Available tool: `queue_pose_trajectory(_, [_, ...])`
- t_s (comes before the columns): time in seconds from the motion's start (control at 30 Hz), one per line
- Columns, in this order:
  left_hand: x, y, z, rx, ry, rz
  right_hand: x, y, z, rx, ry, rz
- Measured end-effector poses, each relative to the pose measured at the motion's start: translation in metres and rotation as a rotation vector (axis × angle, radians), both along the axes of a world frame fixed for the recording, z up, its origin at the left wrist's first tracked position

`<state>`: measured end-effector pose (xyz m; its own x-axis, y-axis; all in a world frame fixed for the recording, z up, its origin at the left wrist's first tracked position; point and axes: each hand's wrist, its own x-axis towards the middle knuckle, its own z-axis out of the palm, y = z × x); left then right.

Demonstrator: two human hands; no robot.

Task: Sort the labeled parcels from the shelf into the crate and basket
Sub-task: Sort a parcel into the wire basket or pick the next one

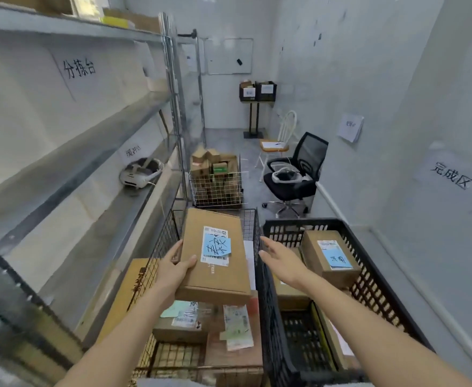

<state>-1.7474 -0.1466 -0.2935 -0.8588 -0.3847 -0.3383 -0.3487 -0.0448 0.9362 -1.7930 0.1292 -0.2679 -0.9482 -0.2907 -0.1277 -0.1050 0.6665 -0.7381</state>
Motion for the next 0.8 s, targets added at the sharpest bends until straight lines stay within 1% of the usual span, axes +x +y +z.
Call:
queue_pose_trajectory(0.17, [-0.059,0.011,-0.059,-0.004,-0.088,-0.032,-0.061,0.005,-0.046,0.095,-0.018,0.015])
queue_pose_trajectory(0.3, [-0.095,0.015,-0.095,0.009,-0.15,-0.033,-0.097,0.0,-0.08,0.252,0.076,0.088])
queue_pose_trajectory(0.47, [-0.135,0.007,-0.132,0.058,-0.131,-0.059,-0.133,-0.011,-0.11,0.289,0.155,0.12])
queue_pose_trajectory(0.57, [-0.153,0.004,-0.153,0.123,-0.146,-0.085,-0.147,-0.015,-0.125,0.306,0.181,0.13])
queue_pose_trajectory(0.8, [-0.163,0.009,-0.185,0.2,-0.163,-0.131,-0.167,-0.019,-0.14,0.344,0.254,0.135])
